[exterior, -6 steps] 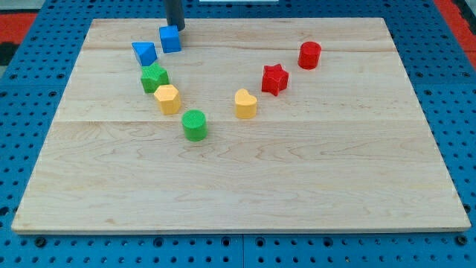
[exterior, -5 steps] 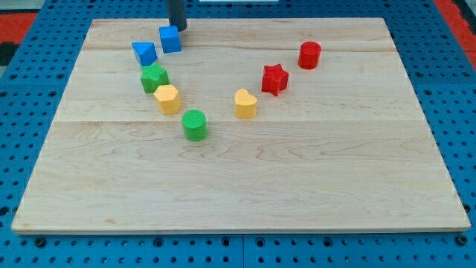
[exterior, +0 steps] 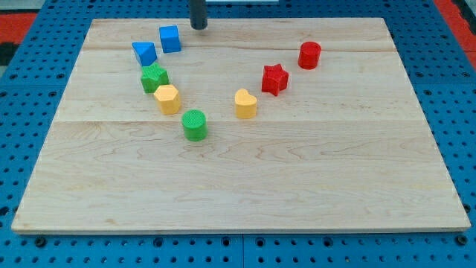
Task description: Slide the red star towards the center right of the board
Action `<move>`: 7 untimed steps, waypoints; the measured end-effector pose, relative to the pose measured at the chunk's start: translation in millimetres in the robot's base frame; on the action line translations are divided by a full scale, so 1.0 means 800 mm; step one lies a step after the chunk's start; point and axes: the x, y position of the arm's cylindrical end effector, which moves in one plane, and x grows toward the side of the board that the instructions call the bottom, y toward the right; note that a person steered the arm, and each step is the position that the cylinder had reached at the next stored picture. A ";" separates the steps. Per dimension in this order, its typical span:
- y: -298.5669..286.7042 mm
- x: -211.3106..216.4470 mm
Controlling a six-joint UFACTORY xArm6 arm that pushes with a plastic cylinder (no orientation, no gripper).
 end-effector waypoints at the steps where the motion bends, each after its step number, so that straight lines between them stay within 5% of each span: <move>1: -0.055 -0.001; 7: -0.080 0.009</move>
